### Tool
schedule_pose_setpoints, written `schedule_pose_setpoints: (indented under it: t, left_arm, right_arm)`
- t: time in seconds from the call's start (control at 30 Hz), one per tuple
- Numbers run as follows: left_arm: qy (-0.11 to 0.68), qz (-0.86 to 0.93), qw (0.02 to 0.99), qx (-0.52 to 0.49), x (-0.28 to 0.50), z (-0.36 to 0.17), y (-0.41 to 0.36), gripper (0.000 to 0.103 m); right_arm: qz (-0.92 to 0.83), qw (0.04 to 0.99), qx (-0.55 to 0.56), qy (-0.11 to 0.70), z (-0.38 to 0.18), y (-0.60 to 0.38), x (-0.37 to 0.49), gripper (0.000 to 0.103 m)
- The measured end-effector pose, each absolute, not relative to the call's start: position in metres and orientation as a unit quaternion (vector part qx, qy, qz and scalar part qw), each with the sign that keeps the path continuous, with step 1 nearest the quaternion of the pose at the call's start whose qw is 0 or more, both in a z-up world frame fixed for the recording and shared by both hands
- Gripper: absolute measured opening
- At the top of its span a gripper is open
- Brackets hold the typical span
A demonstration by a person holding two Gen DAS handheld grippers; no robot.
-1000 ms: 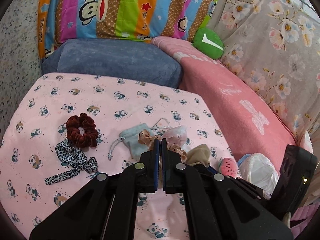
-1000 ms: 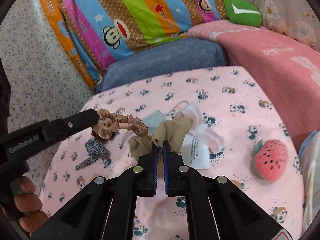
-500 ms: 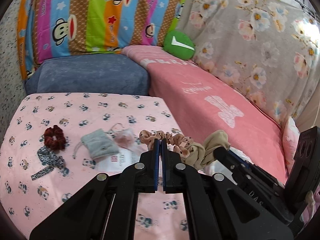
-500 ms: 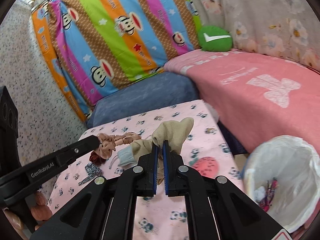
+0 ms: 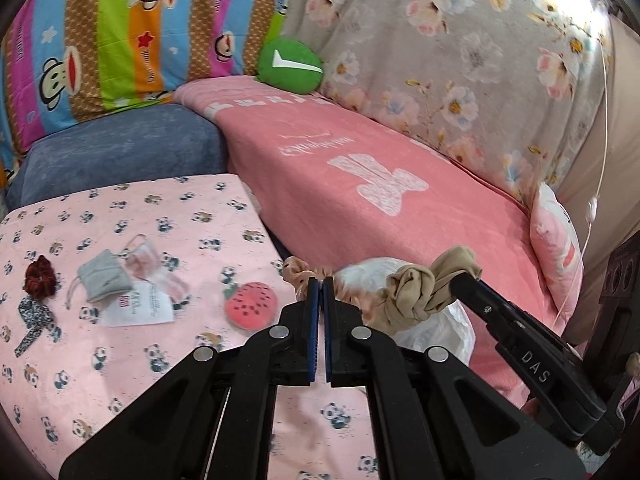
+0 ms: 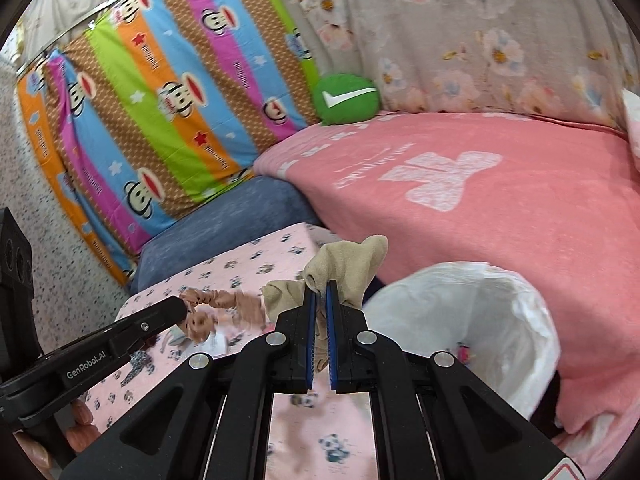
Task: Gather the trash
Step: 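Carry both scrunchies with both tools over the trash bin, then open both tools to drop the scrunchies into the bin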
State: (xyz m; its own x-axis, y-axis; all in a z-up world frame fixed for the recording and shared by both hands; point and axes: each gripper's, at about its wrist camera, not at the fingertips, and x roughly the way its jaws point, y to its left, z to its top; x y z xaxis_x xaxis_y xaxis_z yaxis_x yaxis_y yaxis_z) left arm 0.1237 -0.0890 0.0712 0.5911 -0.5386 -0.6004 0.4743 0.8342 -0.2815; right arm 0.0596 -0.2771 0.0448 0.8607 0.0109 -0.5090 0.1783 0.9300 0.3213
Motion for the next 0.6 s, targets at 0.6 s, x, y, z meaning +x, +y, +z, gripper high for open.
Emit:
schedule_pose_setpoints:
  t: [0.6]
  left_arm:
    - [0.379, -0.342, 0.86, -0.005, 0.104, 0.047, -0.183, 0.005]
  right_arm:
    - [-0.117, 0.933, 0.217, 0.261, 0.021, -0.353, 0.019, 0.006]
